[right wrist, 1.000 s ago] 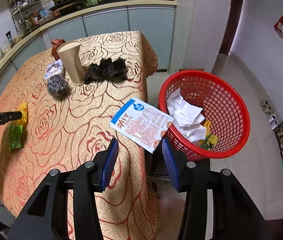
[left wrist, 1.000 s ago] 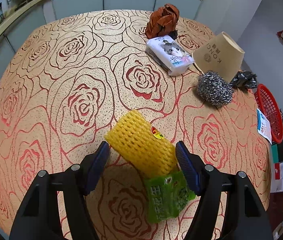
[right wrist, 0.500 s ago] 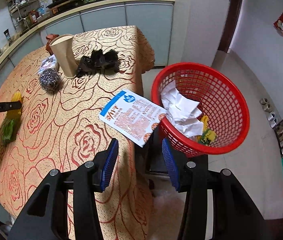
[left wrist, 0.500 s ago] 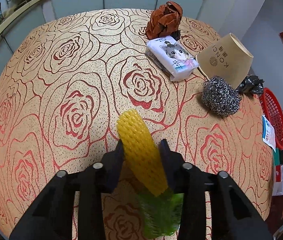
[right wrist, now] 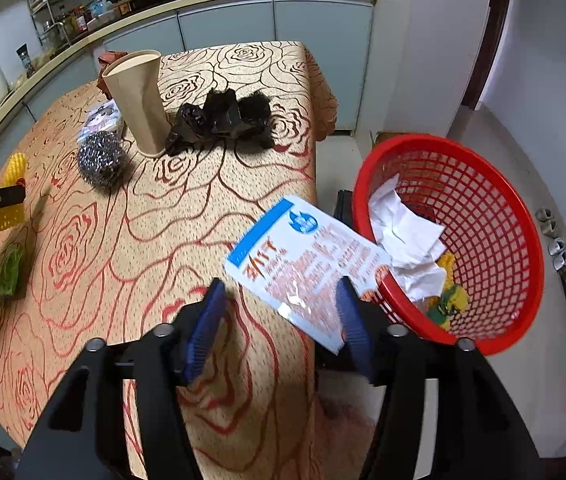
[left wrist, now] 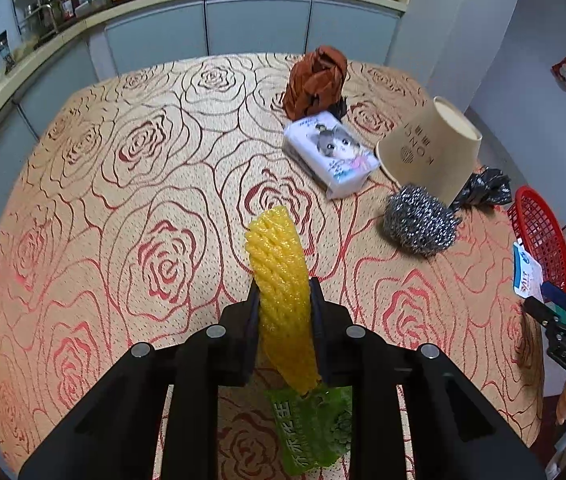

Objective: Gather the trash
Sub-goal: 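Hold the yellow mesh sleeve in the left tool and lift the wrapper with the right tool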

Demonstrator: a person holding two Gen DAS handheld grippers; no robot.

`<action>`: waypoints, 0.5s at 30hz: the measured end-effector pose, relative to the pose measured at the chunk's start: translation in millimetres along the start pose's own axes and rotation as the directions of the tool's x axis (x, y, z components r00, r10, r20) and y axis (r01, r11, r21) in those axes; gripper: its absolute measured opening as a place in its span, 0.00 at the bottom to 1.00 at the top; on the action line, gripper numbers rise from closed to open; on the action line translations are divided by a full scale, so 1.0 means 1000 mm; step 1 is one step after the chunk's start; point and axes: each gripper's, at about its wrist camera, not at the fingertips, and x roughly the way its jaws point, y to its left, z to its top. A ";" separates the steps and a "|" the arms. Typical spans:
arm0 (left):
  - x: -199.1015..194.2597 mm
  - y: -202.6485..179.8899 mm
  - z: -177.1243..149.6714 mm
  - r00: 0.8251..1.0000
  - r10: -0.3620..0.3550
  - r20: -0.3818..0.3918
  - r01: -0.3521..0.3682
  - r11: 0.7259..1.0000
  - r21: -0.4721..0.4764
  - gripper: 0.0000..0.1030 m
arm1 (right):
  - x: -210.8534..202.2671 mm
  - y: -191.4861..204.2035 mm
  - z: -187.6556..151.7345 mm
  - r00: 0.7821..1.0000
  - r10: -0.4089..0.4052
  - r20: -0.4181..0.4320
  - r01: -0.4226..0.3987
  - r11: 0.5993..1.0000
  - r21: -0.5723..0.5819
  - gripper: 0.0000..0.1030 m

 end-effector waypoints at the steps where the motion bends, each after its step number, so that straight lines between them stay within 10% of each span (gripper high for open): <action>1: -0.001 0.000 0.001 1.000 -0.002 0.004 0.002 1.000 -0.002 0.20 | 0.001 0.001 0.002 1.000 0.002 0.000 -0.002 1.000 -0.004 0.56; 15: -0.014 -0.006 0.006 0.999 -0.001 0.045 0.001 1.000 0.010 0.20 | 0.017 0.005 0.016 1.000 0.001 -0.018 -0.002 0.999 -0.055 0.56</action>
